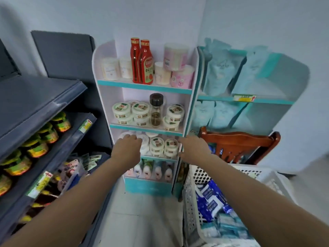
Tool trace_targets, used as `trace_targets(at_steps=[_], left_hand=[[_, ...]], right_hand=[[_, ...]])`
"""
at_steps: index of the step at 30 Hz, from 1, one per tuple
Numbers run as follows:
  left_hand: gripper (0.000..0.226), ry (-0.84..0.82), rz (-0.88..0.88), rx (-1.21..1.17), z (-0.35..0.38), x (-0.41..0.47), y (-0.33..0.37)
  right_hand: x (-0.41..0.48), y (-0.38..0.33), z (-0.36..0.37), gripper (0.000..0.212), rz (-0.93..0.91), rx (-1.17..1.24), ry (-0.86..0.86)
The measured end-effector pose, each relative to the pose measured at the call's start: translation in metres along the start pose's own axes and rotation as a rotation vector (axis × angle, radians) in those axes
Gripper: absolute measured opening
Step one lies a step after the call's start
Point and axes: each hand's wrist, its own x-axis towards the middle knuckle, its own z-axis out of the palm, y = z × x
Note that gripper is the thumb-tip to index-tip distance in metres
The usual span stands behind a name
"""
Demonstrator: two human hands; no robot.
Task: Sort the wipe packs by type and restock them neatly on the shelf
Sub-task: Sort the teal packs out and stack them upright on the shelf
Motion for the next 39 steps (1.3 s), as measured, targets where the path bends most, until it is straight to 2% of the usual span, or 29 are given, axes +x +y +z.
trace_targets(at_steps=[4,9,17,27,33,39], left_hand=[[0.035,-0.019,0.122,-0.044,0.009,-0.005,0.047],[0.03,-0.06,0.249,-0.085,0.028,-0.018,0.109],[0.032,-0.142,0.403,-0.072,0.06,-0.021,0.217],[0.014,-0.379,0.37,-0.201,0.13,-0.019,0.359],[0.013,-0.565,0.346,-0.174,0.176,-0.007,0.417],[0.023,-0.741,0.346,-0.184,0.231,0.023,0.454]], right_hand=[[-0.046,0.032,0.022,0.04,0.147,0.021,-0.046],[-0.104,0.073,0.052,0.04,0.29,0.041,-0.146],[-0.168,0.156,0.093,0.035,0.435,0.094,-0.251],[-0.207,0.284,0.172,0.04,0.385,0.104,-0.418],[-0.211,0.336,0.221,0.04,0.382,0.159,-0.524],[-0.194,0.378,0.273,0.035,0.416,0.235,-0.673]])
